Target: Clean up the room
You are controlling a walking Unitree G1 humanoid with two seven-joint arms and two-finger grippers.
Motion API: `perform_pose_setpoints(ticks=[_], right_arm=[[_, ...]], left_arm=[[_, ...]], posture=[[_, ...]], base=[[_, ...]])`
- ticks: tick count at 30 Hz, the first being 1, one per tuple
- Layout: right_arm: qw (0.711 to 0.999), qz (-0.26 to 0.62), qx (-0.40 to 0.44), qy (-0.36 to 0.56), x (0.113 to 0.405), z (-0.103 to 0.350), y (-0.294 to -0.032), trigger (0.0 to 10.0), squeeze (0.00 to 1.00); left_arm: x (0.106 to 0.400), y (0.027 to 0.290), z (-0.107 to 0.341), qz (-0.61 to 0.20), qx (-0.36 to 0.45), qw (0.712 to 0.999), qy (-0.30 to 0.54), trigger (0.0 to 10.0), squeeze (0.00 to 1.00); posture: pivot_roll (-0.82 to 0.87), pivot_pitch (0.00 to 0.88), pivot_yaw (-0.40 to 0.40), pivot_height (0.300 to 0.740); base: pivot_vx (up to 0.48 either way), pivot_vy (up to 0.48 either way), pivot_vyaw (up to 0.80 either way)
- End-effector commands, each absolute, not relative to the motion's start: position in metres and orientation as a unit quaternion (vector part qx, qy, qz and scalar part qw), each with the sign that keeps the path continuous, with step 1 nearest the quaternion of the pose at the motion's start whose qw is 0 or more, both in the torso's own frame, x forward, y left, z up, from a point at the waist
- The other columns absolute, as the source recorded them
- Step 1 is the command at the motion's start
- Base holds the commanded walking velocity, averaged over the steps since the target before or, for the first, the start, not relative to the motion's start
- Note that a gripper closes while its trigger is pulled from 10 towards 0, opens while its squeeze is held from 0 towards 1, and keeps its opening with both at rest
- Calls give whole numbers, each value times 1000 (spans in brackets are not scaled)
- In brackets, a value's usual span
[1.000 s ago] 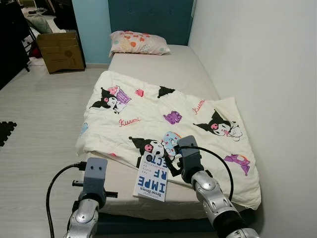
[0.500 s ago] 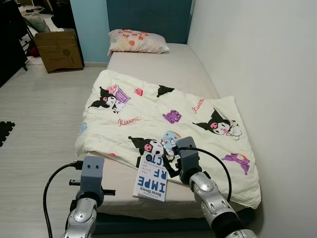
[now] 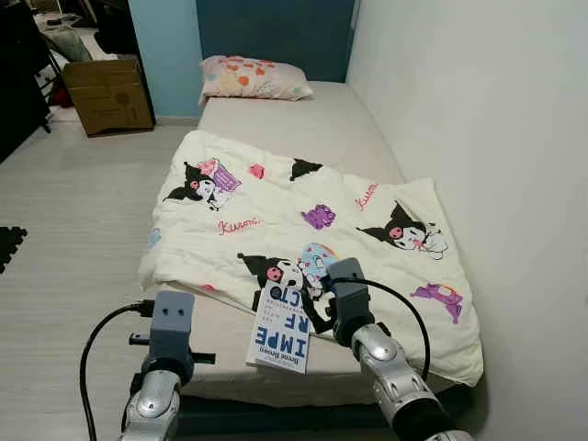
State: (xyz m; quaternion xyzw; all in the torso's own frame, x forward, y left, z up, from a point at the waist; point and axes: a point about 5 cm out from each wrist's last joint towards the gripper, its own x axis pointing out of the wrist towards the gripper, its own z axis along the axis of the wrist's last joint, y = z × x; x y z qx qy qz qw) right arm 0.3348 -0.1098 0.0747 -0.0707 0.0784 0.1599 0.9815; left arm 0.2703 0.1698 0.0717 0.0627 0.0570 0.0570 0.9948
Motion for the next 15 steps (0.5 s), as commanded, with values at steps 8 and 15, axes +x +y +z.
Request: perform_pose_setpoints(ticks=[8, 15], right_arm=[[982, 158, -72, 82, 332, 69, -110, 10000, 0], [977, 176, -96, 72, 332, 72, -106, 10000, 0]], left_arm=[[267, 170, 68, 58, 62, 994, 62, 10000, 0], [268, 170, 70, 59, 63, 995, 54, 10000, 0]], posture=[[-58, 106, -37, 740], [-57, 111, -38, 740]], base=[[0, 0, 0], [0, 0, 343]])
